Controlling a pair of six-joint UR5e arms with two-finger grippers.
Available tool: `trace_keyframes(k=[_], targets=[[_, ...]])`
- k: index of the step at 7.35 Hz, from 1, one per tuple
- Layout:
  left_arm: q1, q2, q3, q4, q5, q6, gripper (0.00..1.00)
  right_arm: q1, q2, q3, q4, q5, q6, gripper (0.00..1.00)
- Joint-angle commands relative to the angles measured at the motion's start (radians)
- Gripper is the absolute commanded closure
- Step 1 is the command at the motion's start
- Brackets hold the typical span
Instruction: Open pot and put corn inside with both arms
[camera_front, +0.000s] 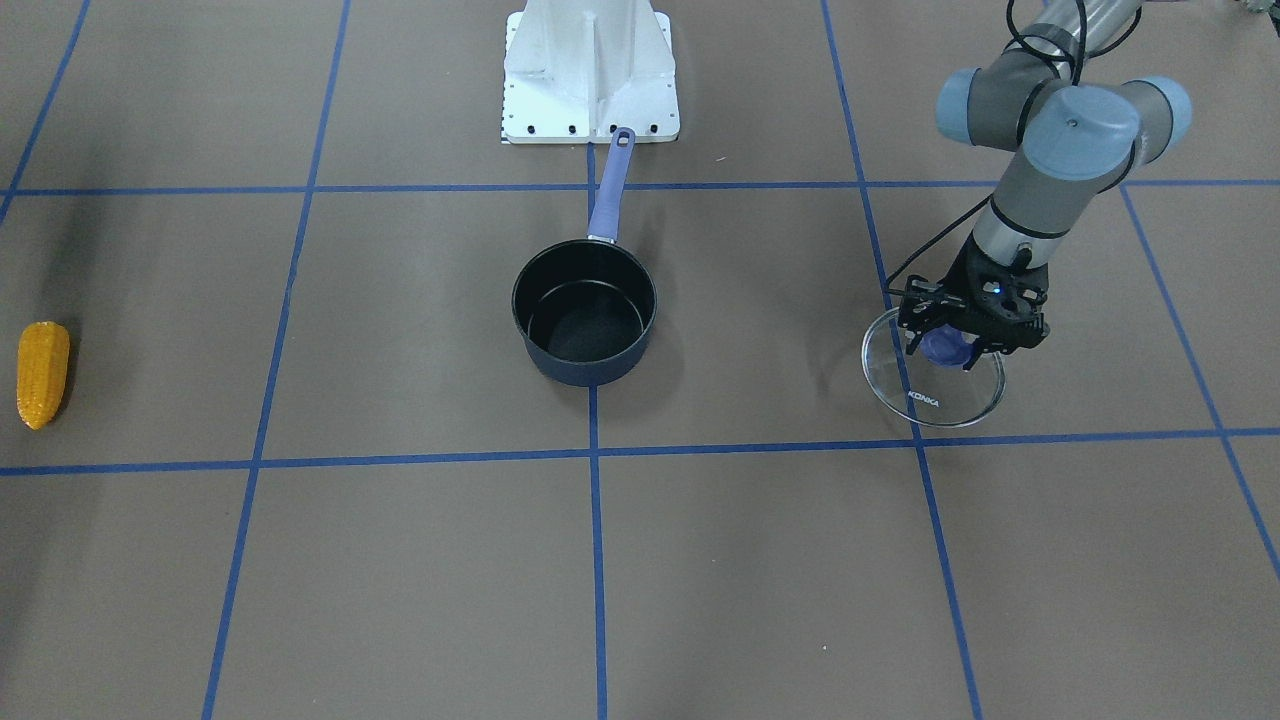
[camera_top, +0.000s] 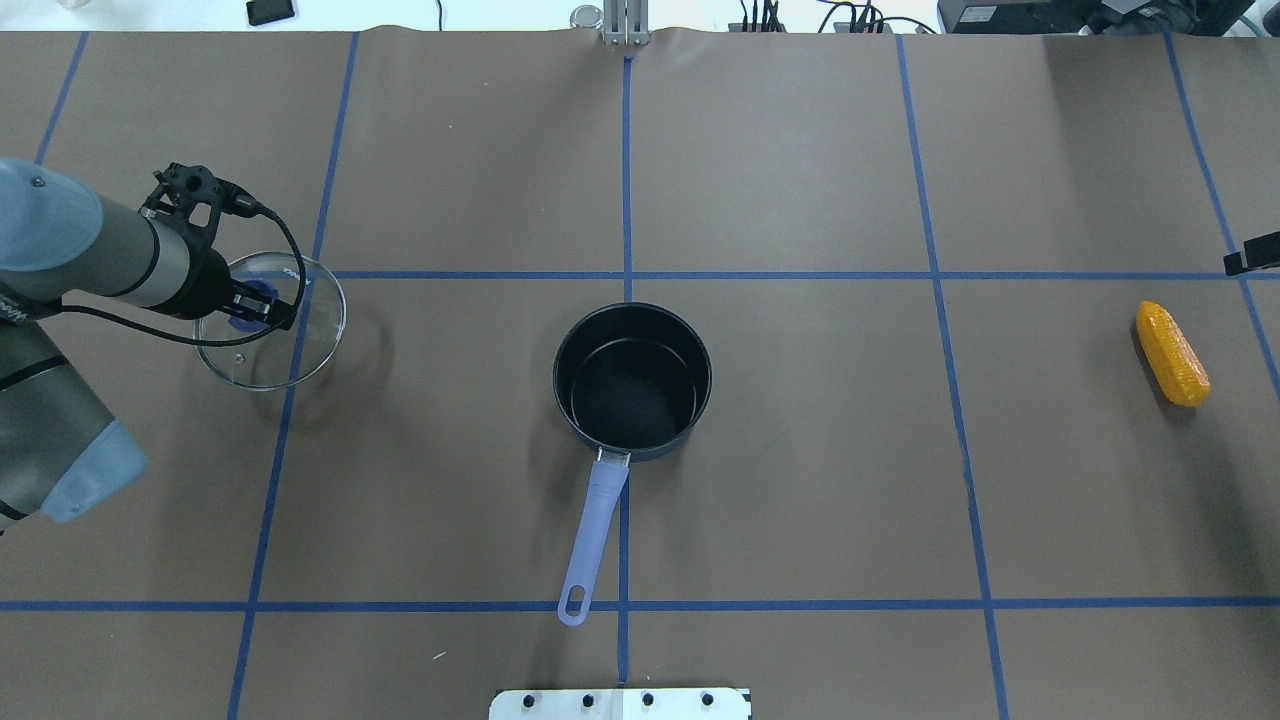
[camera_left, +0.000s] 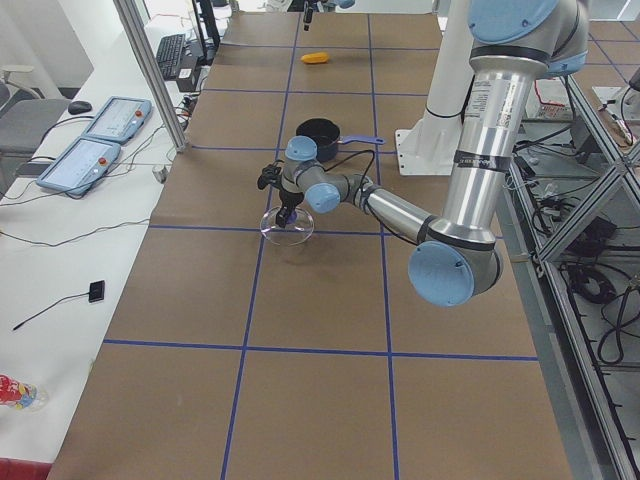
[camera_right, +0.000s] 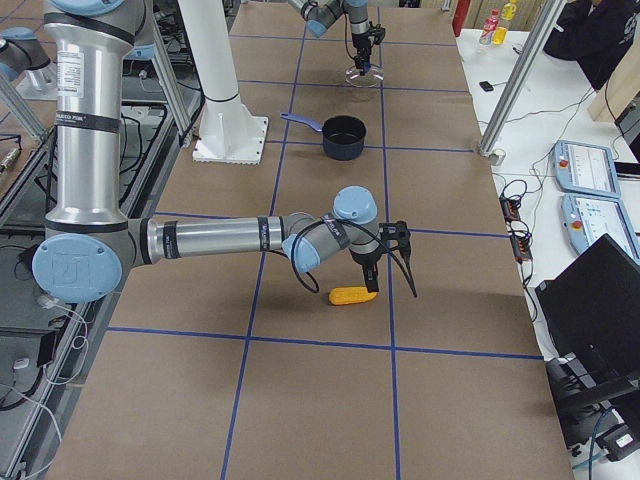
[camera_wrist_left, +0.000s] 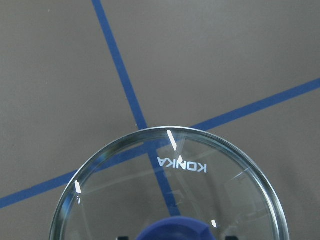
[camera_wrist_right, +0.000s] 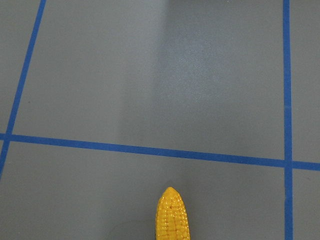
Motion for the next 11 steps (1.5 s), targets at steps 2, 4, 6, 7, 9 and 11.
trace_keyframes(k=[2,4,6,7,9,11], targets=[[-0.007,0.0,0.059,-0.083,-0.067,0.018,1.0,0.0,-0.005,-0.001,0.009,-0.002,-0.001,0.0],[-0.042,0.031,0.06,-0.085,-0.098,0.082,1.0,0.0,-0.017,-0.004,0.037,-0.002,0.001,0.0],[-0.068,0.059,0.065,-0.085,-0.099,0.129,1.0,0.0,-0.016,-0.004,0.037,-0.002,0.001,0.0],[-0.064,0.053,0.08,-0.085,-0.097,0.127,1.0,0.0,-0.016,-0.004,0.037,-0.002,0.001,0.0],[-0.06,0.045,0.114,-0.09,-0.099,0.136,0.9,0.0,-0.016,-0.004,0.037,-0.002,0.001,0.0],[-0.06,0.039,0.116,-0.114,-0.099,0.136,0.07,0.0,-0.016,-0.004,0.037,-0.002,0.001,0.0]])
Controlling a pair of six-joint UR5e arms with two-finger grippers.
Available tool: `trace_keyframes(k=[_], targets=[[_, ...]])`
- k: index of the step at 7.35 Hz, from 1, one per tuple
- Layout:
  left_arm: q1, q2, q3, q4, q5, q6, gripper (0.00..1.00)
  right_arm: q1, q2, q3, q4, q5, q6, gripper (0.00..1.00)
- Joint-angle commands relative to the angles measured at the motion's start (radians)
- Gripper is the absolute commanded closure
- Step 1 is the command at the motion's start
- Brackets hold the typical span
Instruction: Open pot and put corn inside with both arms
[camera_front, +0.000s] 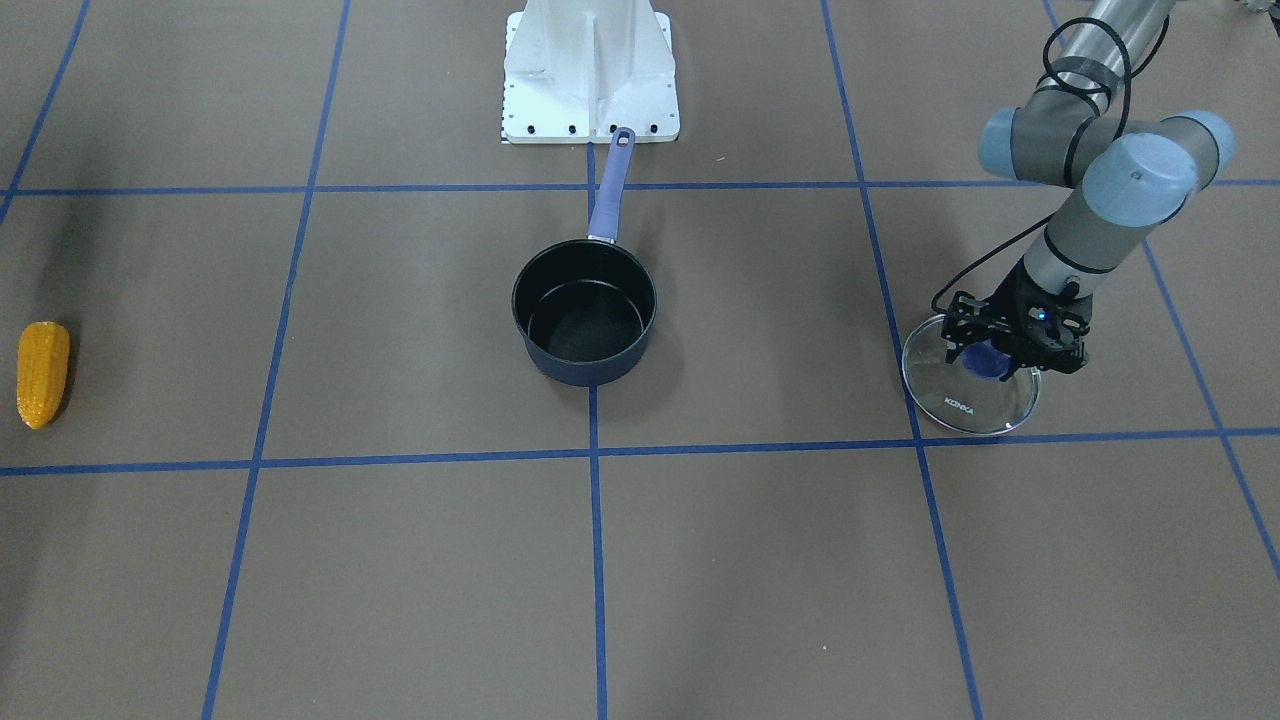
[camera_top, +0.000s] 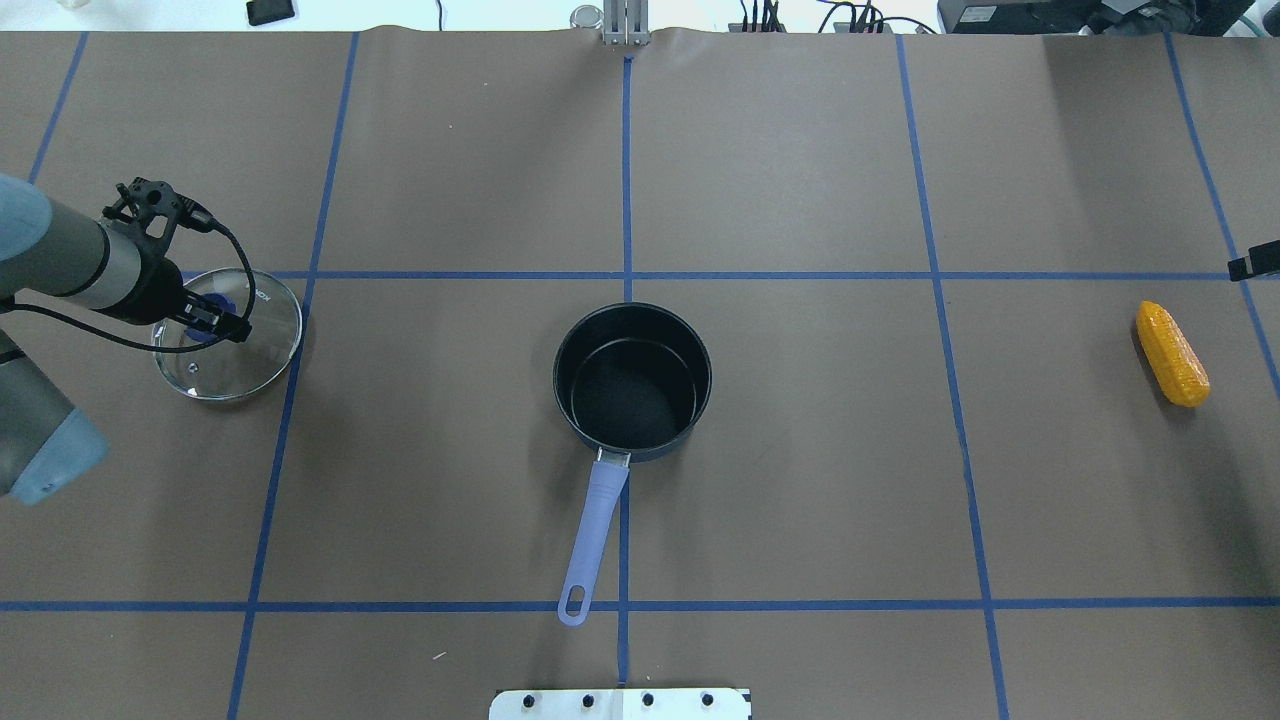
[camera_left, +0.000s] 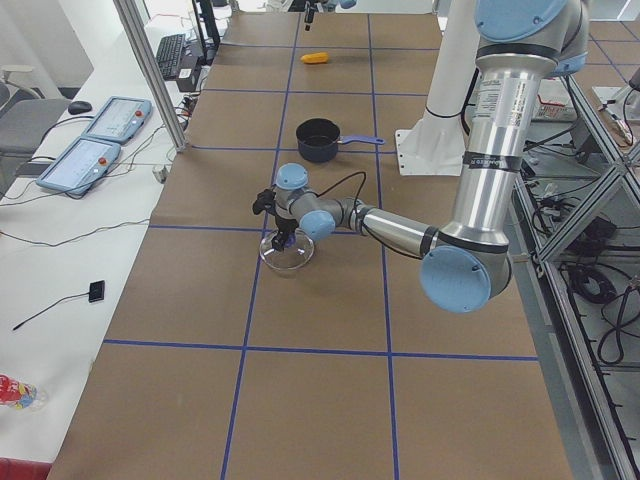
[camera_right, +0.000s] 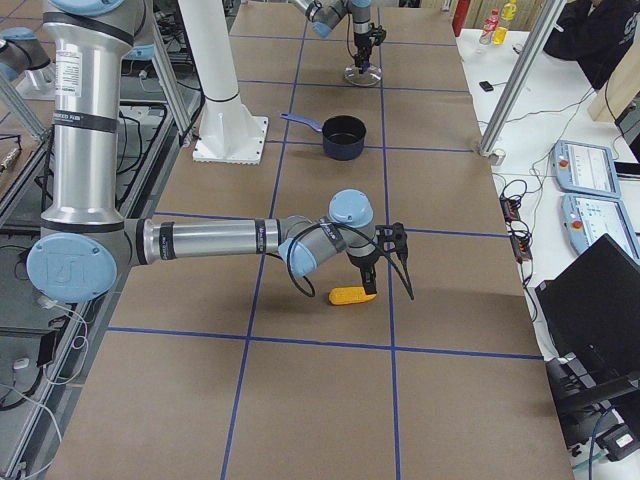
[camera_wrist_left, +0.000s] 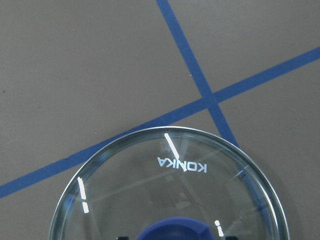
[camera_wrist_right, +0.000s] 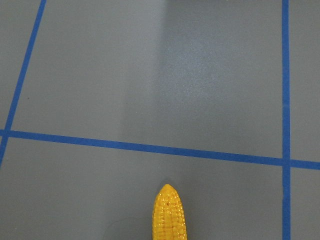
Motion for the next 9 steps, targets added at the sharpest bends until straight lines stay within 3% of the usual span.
trace_keyframes(k=[1,3,4,5,7,9], targets=[[0.0,-0.015,0.001,-0.008,0.0,-0.003,0.02,0.0,0.0,0.0,0.0,0.0,0.002,0.0],[-0.032,-0.026,-0.008,0.008,-0.014,-0.005,0.01,0.0,0.0,0.0,0.0,0.002,0.002,0.0],[-0.129,-0.041,-0.008,0.045,-0.14,0.008,0.01,-0.003,-0.002,0.0,0.002,0.003,0.0,0.0],[-0.249,-0.043,-0.004,0.076,-0.246,0.132,0.01,-0.027,-0.005,0.0,0.005,0.0,0.0,0.0],[-0.433,-0.037,0.001,0.241,-0.284,0.462,0.01,-0.107,-0.009,-0.009,0.005,-0.102,0.026,0.0],[-0.612,-0.027,0.083,0.353,-0.349,0.816,0.01,-0.164,-0.011,-0.053,0.008,-0.15,0.025,0.03]])
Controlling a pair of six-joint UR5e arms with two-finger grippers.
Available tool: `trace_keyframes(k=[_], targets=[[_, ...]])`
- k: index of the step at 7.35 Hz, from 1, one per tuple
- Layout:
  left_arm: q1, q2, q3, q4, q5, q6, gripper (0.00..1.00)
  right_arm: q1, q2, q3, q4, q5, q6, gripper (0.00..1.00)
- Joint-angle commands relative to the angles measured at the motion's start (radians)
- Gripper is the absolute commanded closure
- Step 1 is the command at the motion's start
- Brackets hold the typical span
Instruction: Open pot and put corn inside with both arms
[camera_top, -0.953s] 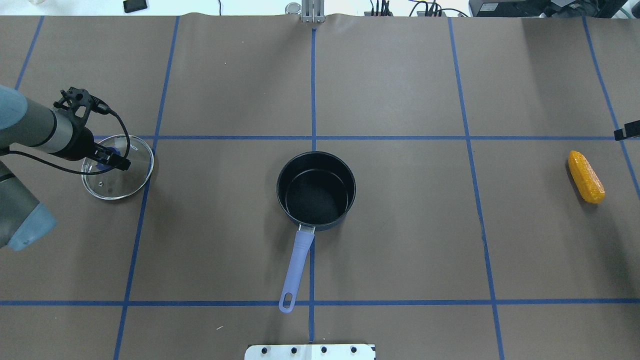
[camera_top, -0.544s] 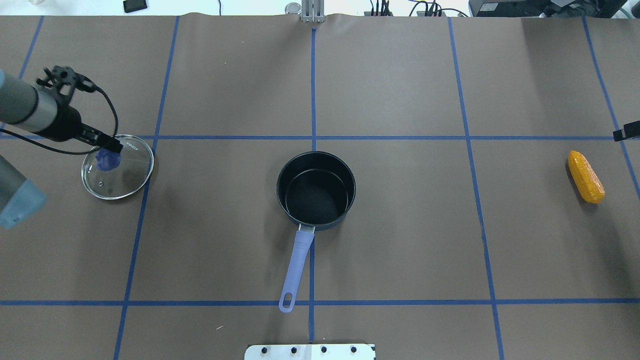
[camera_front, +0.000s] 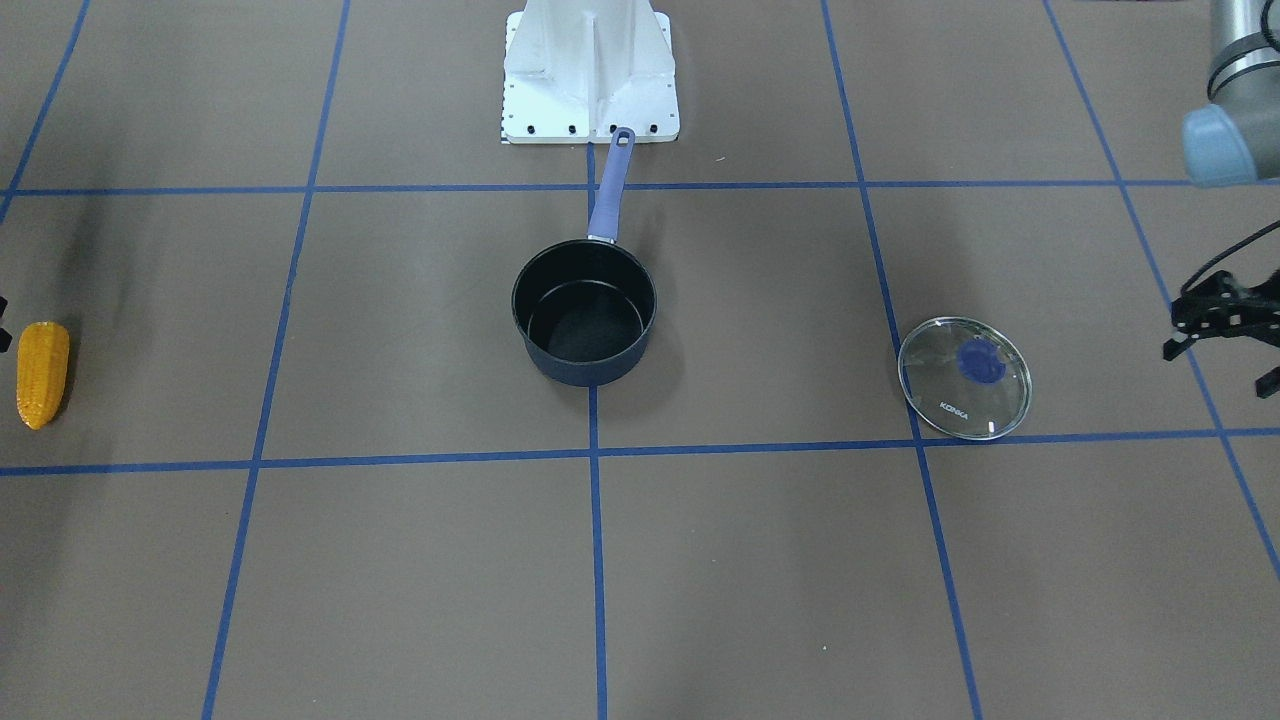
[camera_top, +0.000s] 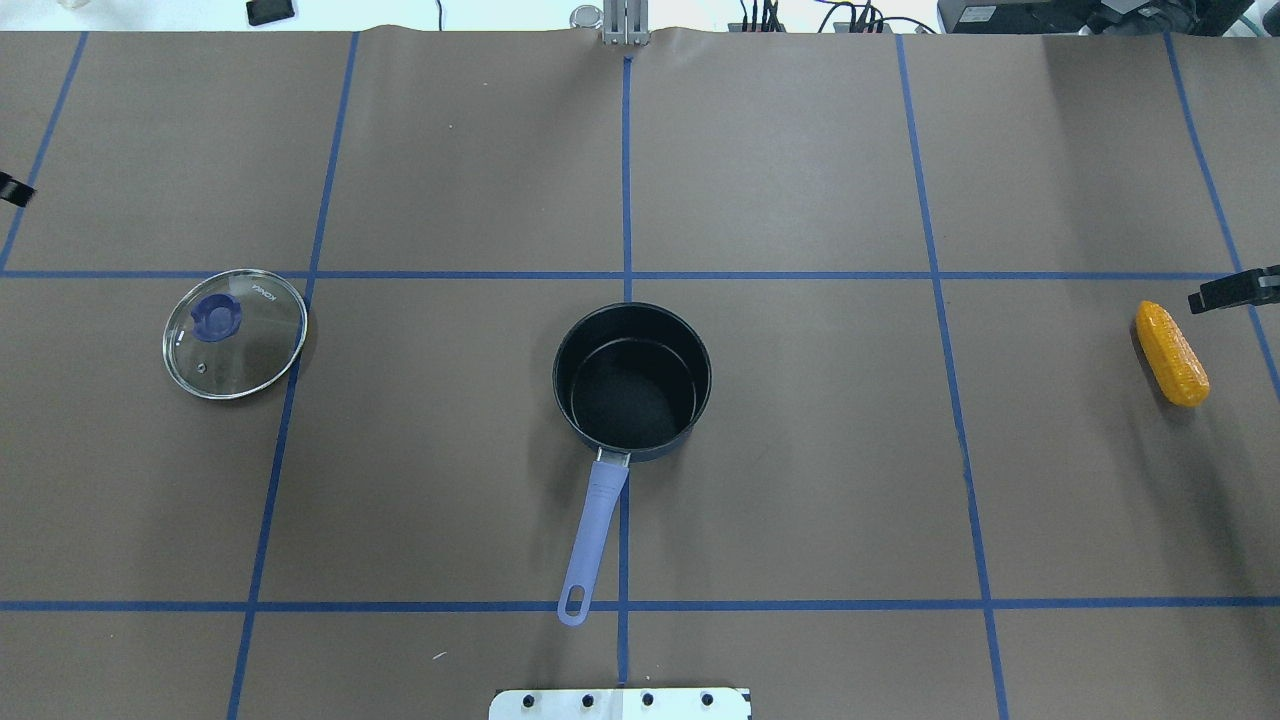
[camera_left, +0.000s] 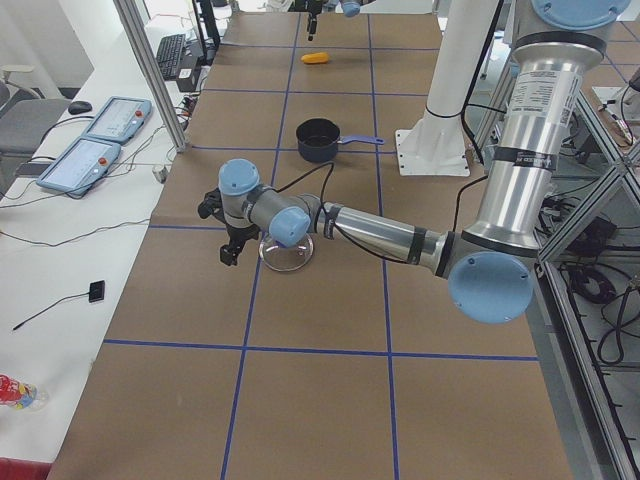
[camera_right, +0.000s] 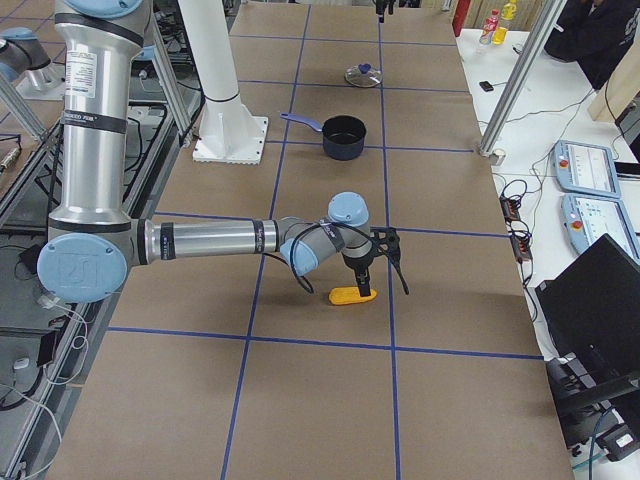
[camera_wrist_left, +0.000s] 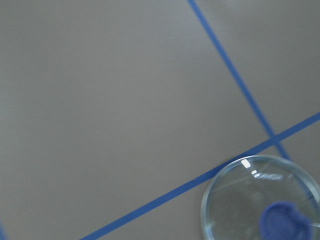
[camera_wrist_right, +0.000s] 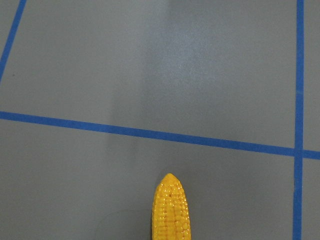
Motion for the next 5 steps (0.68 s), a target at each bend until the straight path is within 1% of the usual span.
trace_keyframes(k=[1,2,3,4,5], targets=[[-0.177,0.003,0.091,0.074,-0.08,0.305,0.01,-0.059,-0.002,-0.037,0.002,-0.038,0.001,0.03],[-0.182,0.02,0.088,0.073,-0.098,0.312,0.01,-0.091,-0.018,-0.065,0.054,-0.055,0.005,0.04],[-0.182,0.029,0.087,0.07,-0.1,0.315,0.01,-0.105,-0.025,-0.13,0.184,-0.055,0.034,0.04],[-0.182,0.036,0.085,0.065,-0.1,0.315,0.01,-0.136,-0.025,-0.143,0.226,-0.062,0.097,0.04],[-0.18,0.037,0.087,0.062,-0.1,0.315,0.01,-0.147,-0.024,-0.145,0.228,-0.064,0.099,0.06]])
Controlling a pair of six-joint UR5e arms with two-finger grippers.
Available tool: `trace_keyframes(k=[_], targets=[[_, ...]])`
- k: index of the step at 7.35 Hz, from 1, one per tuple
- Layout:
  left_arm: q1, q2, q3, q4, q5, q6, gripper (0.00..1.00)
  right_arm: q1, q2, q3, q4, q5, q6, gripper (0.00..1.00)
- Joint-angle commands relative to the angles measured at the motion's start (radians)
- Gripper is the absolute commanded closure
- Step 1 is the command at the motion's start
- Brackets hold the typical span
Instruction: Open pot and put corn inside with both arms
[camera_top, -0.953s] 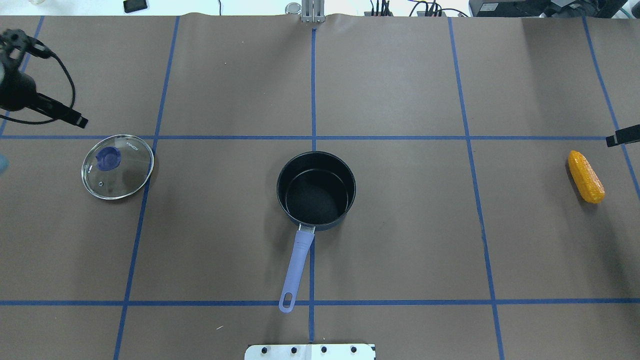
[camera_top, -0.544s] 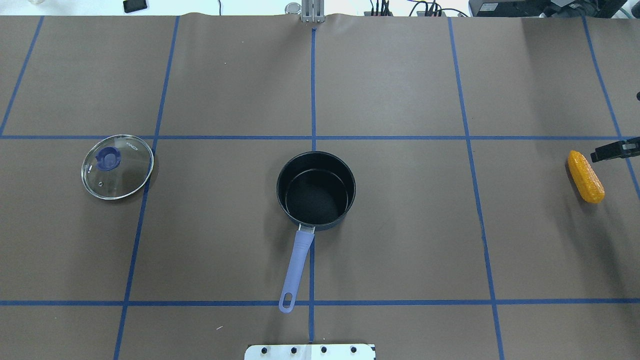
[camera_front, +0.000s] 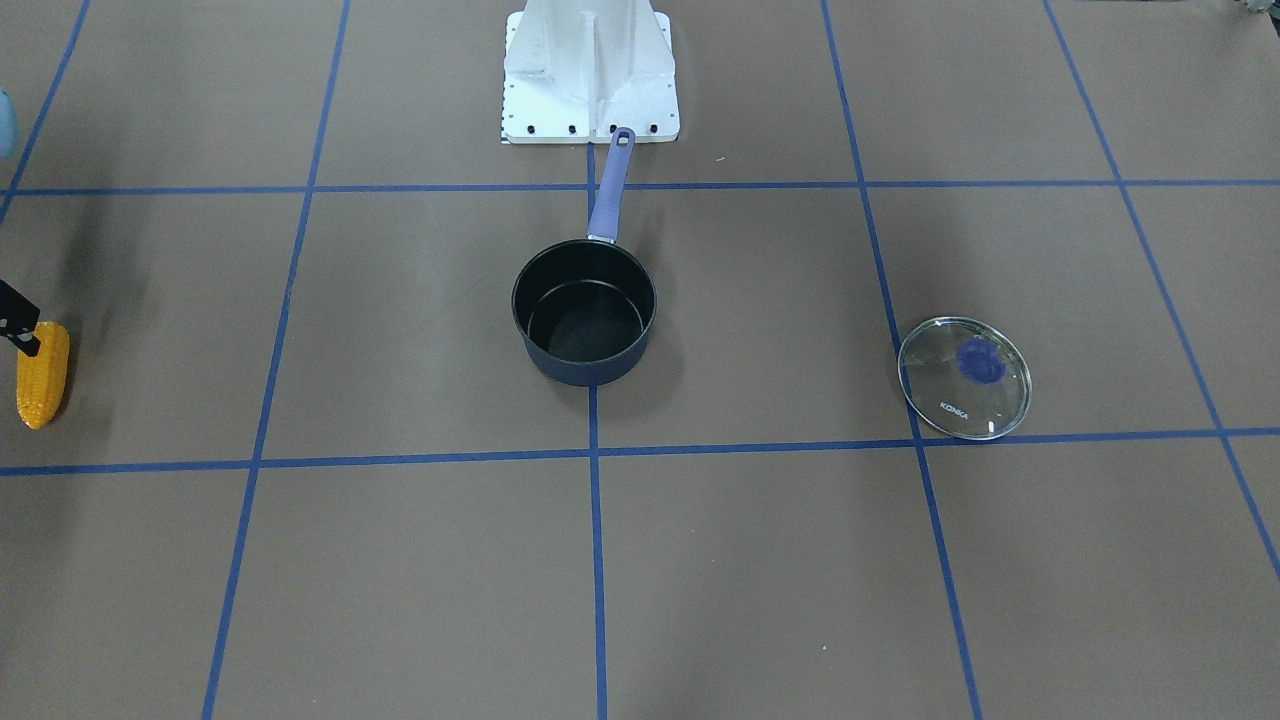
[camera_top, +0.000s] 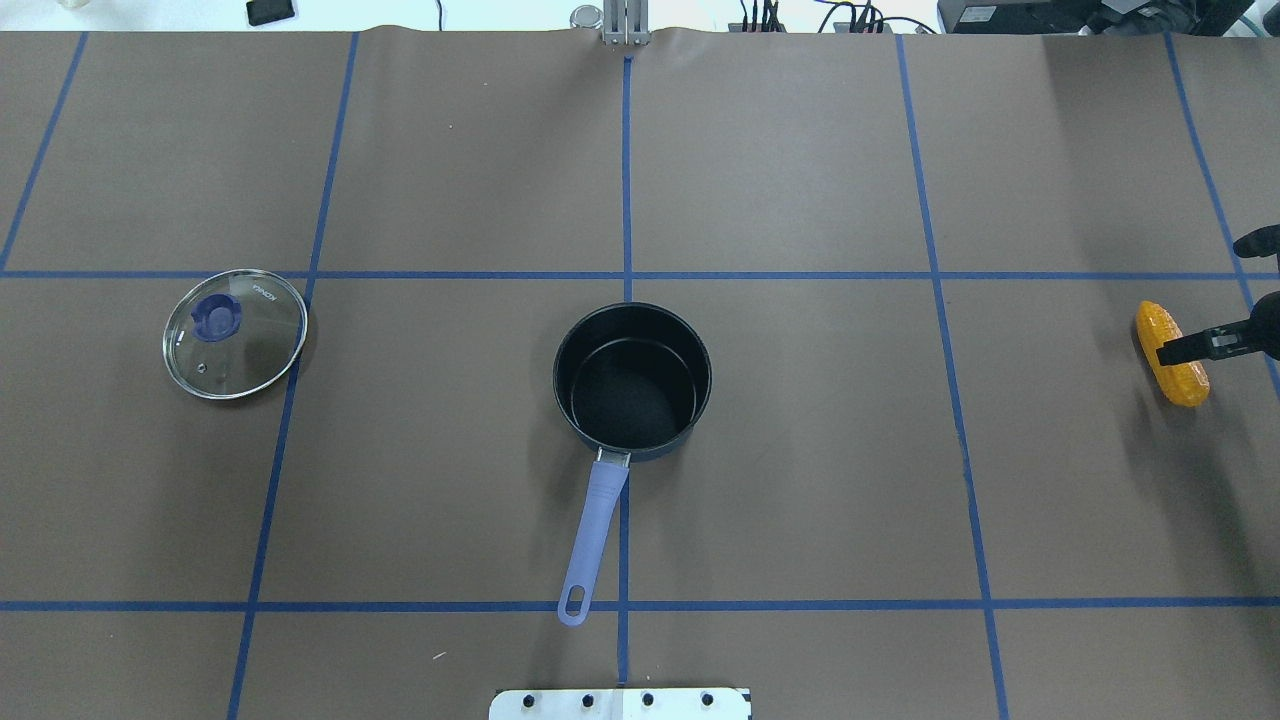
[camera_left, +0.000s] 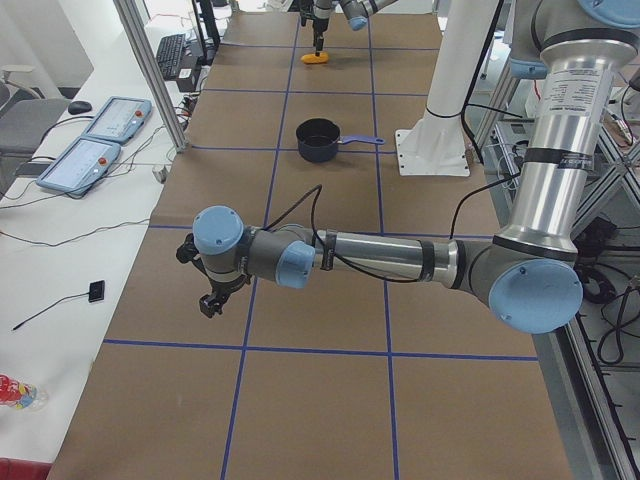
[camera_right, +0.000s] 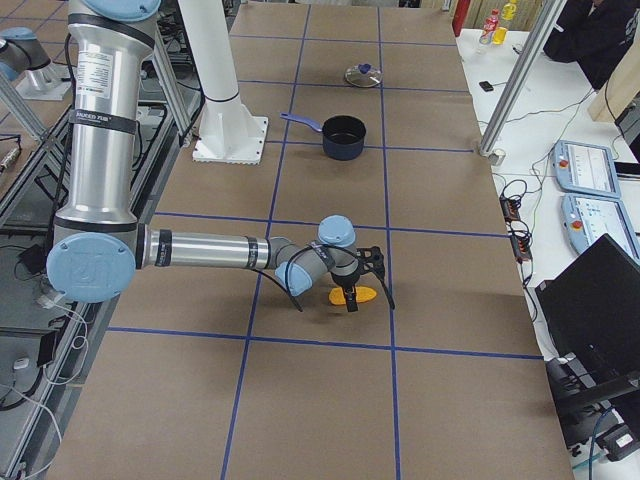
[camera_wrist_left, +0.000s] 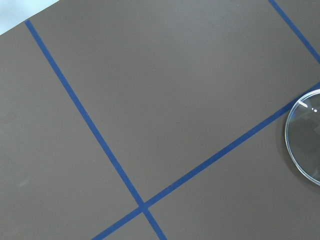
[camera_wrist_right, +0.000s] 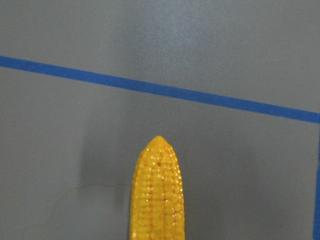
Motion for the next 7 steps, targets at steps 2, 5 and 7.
trace_keyframes(k=[2,5,7], targets=[[0.001,0.005,0.001,-0.005,-0.002,0.0,0.01,-0.035,-0.002,-0.027,0.034,-0.041,0.024,0.67],[0.001,0.008,0.003,-0.005,-0.002,-0.005,0.01,-0.034,0.003,-0.013,0.036,-0.035,0.017,1.0],[0.0,0.026,0.003,0.005,0.001,-0.016,0.01,-0.013,0.03,0.112,-0.045,0.014,0.026,1.0]])
